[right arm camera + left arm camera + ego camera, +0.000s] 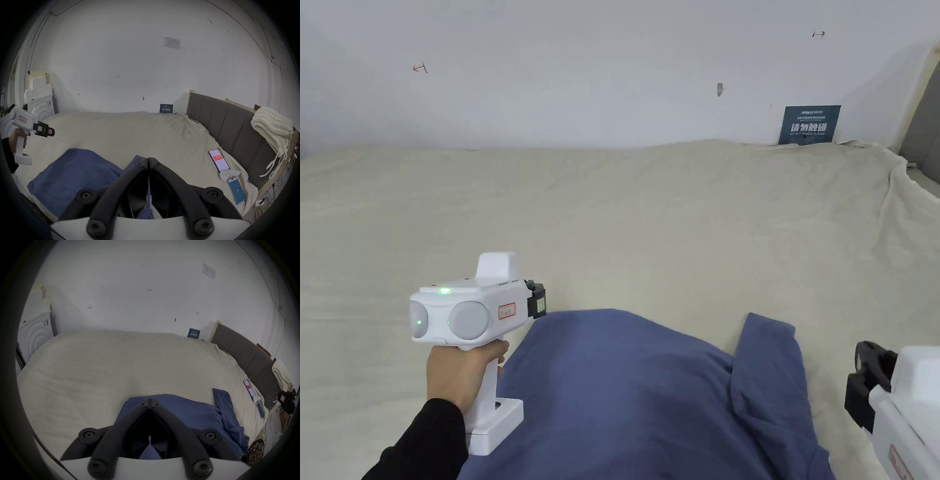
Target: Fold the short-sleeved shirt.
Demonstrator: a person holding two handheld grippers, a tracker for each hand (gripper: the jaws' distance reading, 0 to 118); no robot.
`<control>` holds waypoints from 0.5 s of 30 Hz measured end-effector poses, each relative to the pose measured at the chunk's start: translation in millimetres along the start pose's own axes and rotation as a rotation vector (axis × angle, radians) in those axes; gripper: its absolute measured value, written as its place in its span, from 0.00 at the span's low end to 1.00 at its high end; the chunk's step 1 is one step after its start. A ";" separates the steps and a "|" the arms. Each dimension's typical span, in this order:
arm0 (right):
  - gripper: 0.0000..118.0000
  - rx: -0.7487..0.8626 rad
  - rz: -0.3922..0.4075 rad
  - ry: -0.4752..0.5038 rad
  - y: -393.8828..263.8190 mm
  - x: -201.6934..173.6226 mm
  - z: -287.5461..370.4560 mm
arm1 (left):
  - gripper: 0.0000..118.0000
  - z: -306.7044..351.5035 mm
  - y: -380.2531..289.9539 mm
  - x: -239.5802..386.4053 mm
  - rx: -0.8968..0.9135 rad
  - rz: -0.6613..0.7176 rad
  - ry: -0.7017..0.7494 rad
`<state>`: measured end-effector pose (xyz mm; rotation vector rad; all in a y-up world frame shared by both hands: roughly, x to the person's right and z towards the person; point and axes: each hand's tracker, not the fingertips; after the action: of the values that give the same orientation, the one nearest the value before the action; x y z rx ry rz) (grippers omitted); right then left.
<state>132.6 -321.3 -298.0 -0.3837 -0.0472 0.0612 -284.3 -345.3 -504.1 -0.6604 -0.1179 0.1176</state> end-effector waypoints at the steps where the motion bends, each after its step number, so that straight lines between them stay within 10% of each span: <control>1: 0.00 -0.009 0.001 0.000 -1.6 0.6 -5.4 | 0.00 -15.3 5.3 -0.4 -0.036 0.002 -0.005; 5: 0.00 -0.044 0.008 -0.010 -6.8 4.2 -25.4 | 0.13 -73.1 15.5 2.9 -0.169 -0.037 0.001; 9: 0.00 -0.070 0.002 -0.023 -13.1 9.8 -42.5 | 0.71 -122.7 10.4 5.7 -0.277 -0.086 0.045; 15: 0.00 -0.103 0.000 -0.047 -22.7 19.0 -60.4 | 0.75 -173.6 -6.0 6.9 -0.350 -0.092 0.058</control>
<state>156.2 -363.5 -344.7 -0.4857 -0.0966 0.0676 -251.7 -453.8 -635.9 -1.0054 -0.1141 -0.0119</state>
